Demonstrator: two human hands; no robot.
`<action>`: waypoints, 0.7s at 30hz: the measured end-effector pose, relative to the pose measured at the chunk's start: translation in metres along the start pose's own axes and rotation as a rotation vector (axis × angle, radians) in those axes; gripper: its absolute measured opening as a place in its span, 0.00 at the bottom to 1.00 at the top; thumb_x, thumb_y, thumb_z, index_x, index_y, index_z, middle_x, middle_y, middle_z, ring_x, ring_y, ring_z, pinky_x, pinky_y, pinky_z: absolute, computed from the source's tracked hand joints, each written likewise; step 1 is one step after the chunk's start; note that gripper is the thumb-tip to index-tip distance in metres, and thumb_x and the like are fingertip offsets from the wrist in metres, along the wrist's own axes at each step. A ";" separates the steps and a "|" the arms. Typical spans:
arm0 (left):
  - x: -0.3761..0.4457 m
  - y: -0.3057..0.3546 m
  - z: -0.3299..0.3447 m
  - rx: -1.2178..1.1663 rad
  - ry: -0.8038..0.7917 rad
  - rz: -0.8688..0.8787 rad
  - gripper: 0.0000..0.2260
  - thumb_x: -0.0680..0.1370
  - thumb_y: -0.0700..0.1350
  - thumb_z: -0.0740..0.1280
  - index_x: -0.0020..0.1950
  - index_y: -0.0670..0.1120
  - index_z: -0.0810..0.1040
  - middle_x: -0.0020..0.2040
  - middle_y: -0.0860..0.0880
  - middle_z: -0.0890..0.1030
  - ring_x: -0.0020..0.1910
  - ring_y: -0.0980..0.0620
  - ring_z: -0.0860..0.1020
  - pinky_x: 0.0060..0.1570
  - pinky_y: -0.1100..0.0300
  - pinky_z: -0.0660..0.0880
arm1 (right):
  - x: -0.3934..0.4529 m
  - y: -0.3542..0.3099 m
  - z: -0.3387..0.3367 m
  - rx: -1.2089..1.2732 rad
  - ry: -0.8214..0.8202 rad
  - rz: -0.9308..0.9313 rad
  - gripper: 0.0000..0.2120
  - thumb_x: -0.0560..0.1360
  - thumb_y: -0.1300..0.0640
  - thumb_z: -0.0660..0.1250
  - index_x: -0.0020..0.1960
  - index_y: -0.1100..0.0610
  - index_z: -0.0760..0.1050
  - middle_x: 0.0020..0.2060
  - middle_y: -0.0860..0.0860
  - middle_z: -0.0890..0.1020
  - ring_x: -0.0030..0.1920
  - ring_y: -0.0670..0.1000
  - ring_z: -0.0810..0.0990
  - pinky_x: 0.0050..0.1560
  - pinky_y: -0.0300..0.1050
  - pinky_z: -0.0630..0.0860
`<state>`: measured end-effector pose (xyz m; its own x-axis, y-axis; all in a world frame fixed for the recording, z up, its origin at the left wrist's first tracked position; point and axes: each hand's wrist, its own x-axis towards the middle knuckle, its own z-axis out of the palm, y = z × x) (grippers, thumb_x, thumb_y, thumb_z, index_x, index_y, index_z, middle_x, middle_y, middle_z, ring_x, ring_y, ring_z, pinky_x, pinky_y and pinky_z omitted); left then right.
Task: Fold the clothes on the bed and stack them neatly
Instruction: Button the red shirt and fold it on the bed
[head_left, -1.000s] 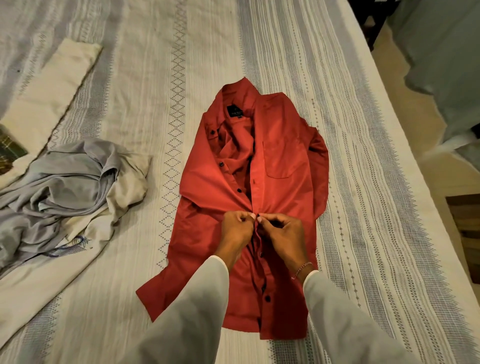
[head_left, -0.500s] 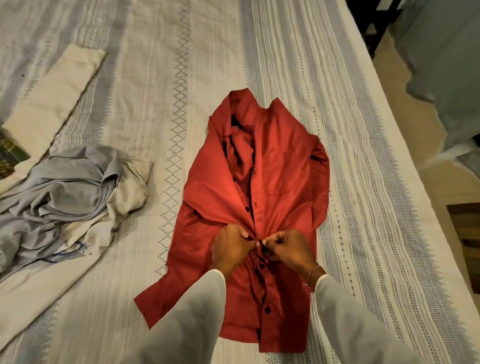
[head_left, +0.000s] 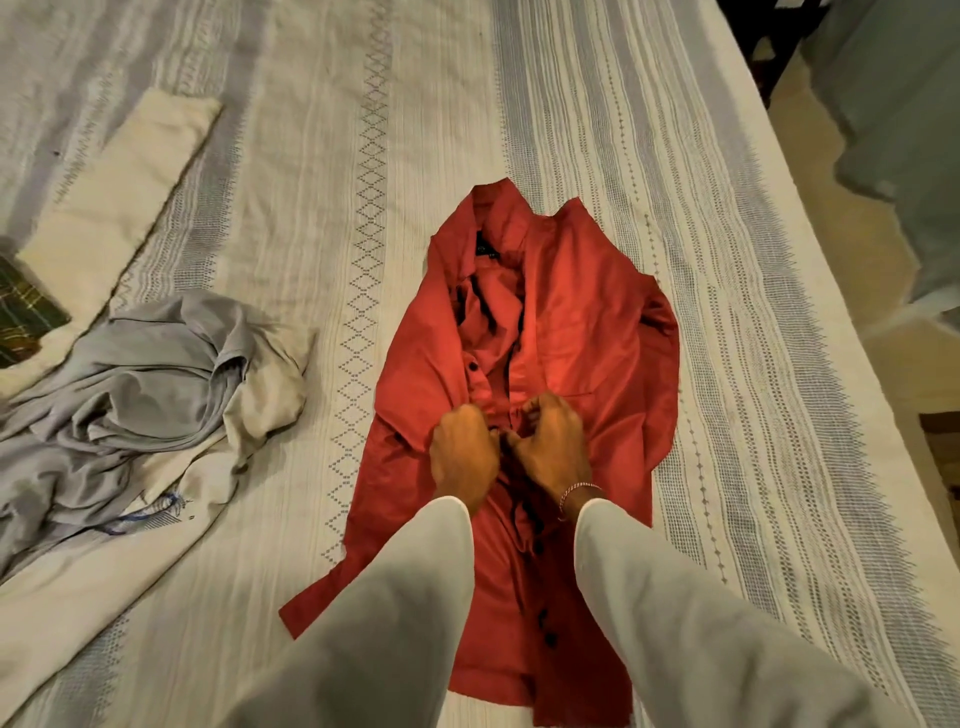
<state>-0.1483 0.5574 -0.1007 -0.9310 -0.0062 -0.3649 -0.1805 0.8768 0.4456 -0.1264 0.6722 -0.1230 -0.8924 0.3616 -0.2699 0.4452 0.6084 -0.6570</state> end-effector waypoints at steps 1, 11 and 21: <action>0.000 0.000 0.001 0.002 0.000 -0.013 0.09 0.77 0.45 0.71 0.51 0.40 0.81 0.52 0.37 0.82 0.54 0.35 0.80 0.50 0.45 0.78 | 0.001 0.000 0.001 -0.005 0.001 0.033 0.18 0.64 0.54 0.81 0.49 0.58 0.78 0.46 0.55 0.81 0.47 0.57 0.80 0.51 0.52 0.78; 0.014 -0.005 0.009 -0.516 -0.039 -0.117 0.09 0.73 0.41 0.76 0.33 0.49 0.84 0.30 0.48 0.84 0.31 0.51 0.82 0.41 0.50 0.82 | 0.003 0.007 -0.016 0.149 0.024 0.024 0.02 0.72 0.57 0.75 0.42 0.55 0.86 0.37 0.48 0.87 0.39 0.43 0.84 0.43 0.36 0.75; 0.016 0.023 0.007 -0.586 -0.027 -0.096 0.09 0.77 0.41 0.72 0.37 0.49 0.84 0.34 0.47 0.85 0.34 0.48 0.84 0.43 0.47 0.83 | -0.014 0.004 -0.028 0.333 0.211 -0.195 0.04 0.74 0.61 0.75 0.47 0.54 0.84 0.40 0.44 0.85 0.41 0.41 0.83 0.44 0.35 0.78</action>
<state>-0.1651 0.5812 -0.1024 -0.8947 -0.0531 -0.4435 -0.4159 0.4613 0.7837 -0.1104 0.6896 -0.1021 -0.9077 0.4196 0.0088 0.1906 0.4309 -0.8821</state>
